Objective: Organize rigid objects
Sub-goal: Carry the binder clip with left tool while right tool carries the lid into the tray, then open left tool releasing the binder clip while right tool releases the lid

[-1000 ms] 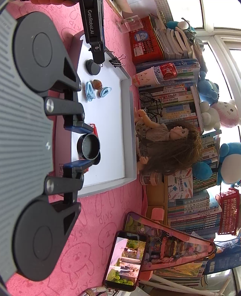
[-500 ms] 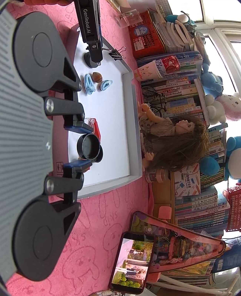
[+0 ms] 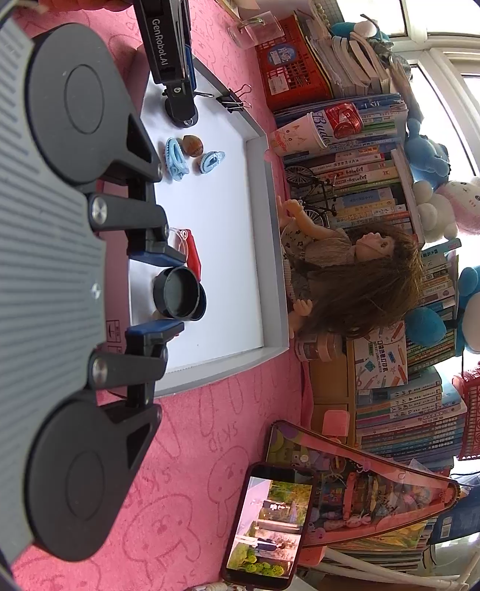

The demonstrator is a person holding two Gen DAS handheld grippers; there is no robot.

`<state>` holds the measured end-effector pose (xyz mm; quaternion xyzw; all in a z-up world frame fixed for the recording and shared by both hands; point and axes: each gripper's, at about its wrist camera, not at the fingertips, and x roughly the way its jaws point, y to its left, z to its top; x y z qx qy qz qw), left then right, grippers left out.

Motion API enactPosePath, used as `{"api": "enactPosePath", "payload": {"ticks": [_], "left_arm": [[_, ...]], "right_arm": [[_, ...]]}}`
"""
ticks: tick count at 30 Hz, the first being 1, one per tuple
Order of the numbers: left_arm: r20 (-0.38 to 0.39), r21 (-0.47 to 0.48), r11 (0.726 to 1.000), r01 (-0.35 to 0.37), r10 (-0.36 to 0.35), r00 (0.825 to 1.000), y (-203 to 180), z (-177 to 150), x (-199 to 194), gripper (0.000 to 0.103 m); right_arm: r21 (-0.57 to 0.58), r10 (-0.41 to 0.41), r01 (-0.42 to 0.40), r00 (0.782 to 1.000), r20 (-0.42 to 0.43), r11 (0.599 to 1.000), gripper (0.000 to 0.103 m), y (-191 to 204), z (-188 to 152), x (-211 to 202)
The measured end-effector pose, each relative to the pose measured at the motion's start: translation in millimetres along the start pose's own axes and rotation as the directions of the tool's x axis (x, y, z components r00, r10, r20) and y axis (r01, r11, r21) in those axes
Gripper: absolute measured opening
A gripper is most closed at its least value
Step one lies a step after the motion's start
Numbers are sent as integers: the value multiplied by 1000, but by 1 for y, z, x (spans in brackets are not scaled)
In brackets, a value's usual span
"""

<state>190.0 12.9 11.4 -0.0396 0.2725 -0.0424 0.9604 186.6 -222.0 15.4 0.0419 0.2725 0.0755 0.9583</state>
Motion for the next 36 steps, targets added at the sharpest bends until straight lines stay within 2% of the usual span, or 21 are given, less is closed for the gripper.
{"api": "enactPosePath", "payload": {"ticks": [21, 22, 24, 26, 31, 36], "left_arm": [[-20, 13, 999, -35, 35, 999, -4, 1, 8, 36], [-20, 12, 999, -31, 31, 999, -4, 1, 8, 39], [-20, 14, 1000, -24, 24, 999, -5, 0, 7, 44], [-20, 14, 1000, -27, 28, 999, -6, 0, 5, 56], [3, 14, 1000, -18, 18, 1000, -7, 1, -6, 72], [14, 22, 1000, -16, 16, 1000, -10, 0, -24, 77]], "right_arm": [[-9, -8, 8, 1000, -6, 1000, 40, 1, 1, 5], [-9, -8, 8, 1000, -6, 1000, 52, 1, 1, 5], [-9, -2, 2, 1000, -7, 1000, 54, 1, 1, 5], [-11, -9, 9, 1000, -7, 1000, 59, 2, 1, 4], [2, -22, 22, 1000, 8, 1000, 73, 5, 0, -5], [19, -24, 23, 1000, 20, 1000, 82, 7, 0, -18]]}}
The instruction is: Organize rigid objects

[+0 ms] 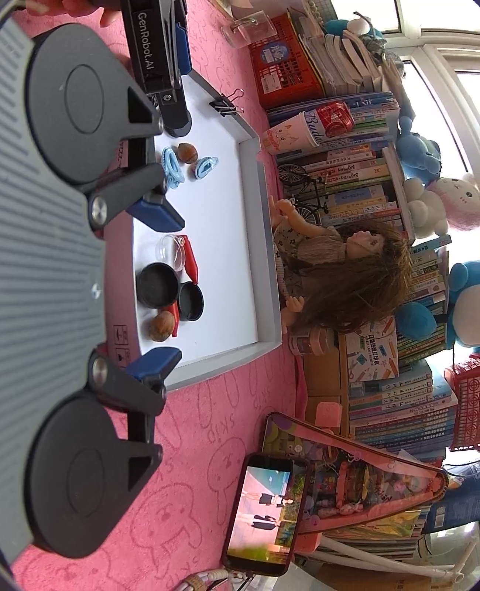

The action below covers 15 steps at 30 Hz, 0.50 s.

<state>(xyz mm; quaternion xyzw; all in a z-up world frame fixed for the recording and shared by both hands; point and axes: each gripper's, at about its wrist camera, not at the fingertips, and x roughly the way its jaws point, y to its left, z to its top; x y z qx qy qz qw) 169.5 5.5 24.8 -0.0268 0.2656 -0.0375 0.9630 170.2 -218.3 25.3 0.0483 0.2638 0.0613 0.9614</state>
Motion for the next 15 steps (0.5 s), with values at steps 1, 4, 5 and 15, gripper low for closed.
{"api": "enactPosePath", "payload": {"ticks": [1, 4, 5, 15], "left_arm": [[2, 0, 1000, 0, 0, 1000, 0, -1, -4, 77], [3, 2, 1000, 9, -9, 1000, -1, -5, -17, 79], [1, -1, 1000, 11, -11, 1000, -1, -7, -21, 79], [17, 5, 1000, 22, -22, 1000, -5, -24, -54, 80]], "right_arm": [[5, 1, -1, 1000, 4, 1000, 84, 0, -1, -3], [1, -5, 5, 1000, 14, 1000, 85, 3, -3, -14], [2, -3, 3, 1000, 11, 1000, 86, 4, -5, -16], [-17, -6, 6, 1000, -8, 1000, 88, 7, -20, -34]]}}
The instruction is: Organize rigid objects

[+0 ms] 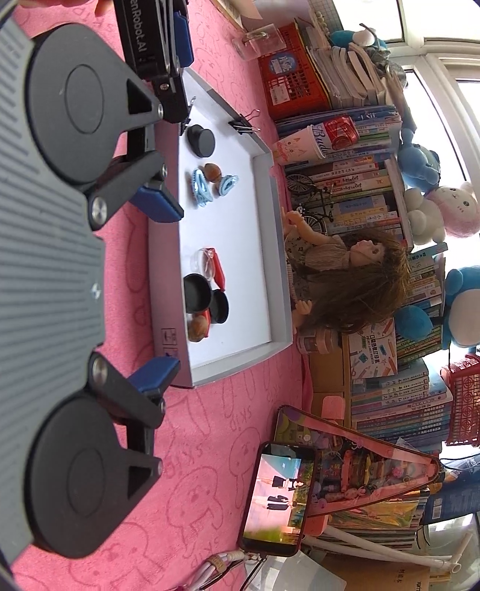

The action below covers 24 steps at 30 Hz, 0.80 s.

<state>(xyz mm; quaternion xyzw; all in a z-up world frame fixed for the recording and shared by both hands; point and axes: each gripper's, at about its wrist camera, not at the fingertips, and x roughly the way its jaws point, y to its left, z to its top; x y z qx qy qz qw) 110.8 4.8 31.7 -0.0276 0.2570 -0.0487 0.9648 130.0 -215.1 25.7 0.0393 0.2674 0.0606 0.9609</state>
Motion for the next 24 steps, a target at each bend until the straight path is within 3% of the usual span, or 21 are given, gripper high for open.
{"api": "enactPosePath", "payload": {"ticks": [14, 24], "left_arm": [[-104, 34, 997, -68, 71, 992, -5, -26, 17, 81], [-97, 38, 994, -102, 105, 990, -4, -25, 25, 89]], "right_arm": [[-43, -26, 22, 995, -92, 999, 92, 4, -20, 15], [-80, -56, 48, 993, -103, 996, 98, 11, -14, 21]]}}
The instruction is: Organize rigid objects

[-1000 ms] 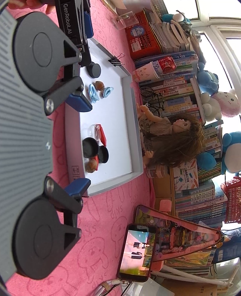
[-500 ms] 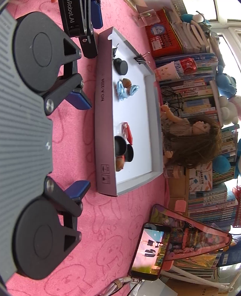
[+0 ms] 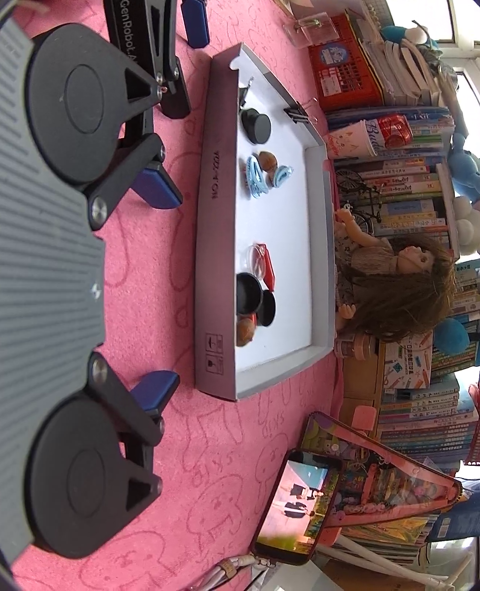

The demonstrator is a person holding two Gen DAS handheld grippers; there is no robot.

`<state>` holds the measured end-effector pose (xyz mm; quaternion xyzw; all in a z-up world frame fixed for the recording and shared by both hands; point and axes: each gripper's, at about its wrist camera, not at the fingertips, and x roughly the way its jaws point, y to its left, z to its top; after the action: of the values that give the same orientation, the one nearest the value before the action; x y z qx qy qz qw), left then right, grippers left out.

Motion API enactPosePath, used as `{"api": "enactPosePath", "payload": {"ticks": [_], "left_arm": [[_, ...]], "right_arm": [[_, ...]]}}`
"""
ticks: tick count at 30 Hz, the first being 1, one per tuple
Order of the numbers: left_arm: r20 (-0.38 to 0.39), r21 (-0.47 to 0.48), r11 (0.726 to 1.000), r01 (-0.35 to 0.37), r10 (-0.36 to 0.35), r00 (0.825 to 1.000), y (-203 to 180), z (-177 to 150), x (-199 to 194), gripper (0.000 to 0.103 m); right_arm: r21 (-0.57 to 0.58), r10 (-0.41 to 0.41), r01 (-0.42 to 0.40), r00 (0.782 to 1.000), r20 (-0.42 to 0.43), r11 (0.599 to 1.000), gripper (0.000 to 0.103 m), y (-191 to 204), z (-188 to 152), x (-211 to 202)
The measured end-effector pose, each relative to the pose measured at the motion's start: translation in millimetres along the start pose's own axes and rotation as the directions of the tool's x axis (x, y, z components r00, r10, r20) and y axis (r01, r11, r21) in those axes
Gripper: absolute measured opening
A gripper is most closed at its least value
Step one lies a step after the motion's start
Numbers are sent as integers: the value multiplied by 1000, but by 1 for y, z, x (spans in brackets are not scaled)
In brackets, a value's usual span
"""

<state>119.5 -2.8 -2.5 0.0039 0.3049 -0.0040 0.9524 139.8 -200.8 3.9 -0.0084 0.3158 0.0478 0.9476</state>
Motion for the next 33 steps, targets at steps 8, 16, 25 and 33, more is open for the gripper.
{"api": "enactPosePath", "payload": {"ticks": [8, 16, 25, 33], "left_arm": [[-20, -10, 1000, -7, 6, 1000, 2, 3, 5, 96], [-33, -24, 1000, -13, 12, 999, 4, 3, 8, 102], [-33, -24, 1000, -13, 12, 999, 4, 3, 8, 102], [-32, -24, 1000, -14, 14, 999, 3, 3, 8, 102]], "right_arm": [[0, -23, 23, 999, -30, 1000, 103, 2, 1, 8], [-9, -34, 34, 999, -39, 999, 103, 3, 0, 9], [-10, -34, 34, 999, -39, 999, 103, 3, 0, 9], [-10, -34, 34, 999, -39, 999, 103, 3, 0, 9]]}}
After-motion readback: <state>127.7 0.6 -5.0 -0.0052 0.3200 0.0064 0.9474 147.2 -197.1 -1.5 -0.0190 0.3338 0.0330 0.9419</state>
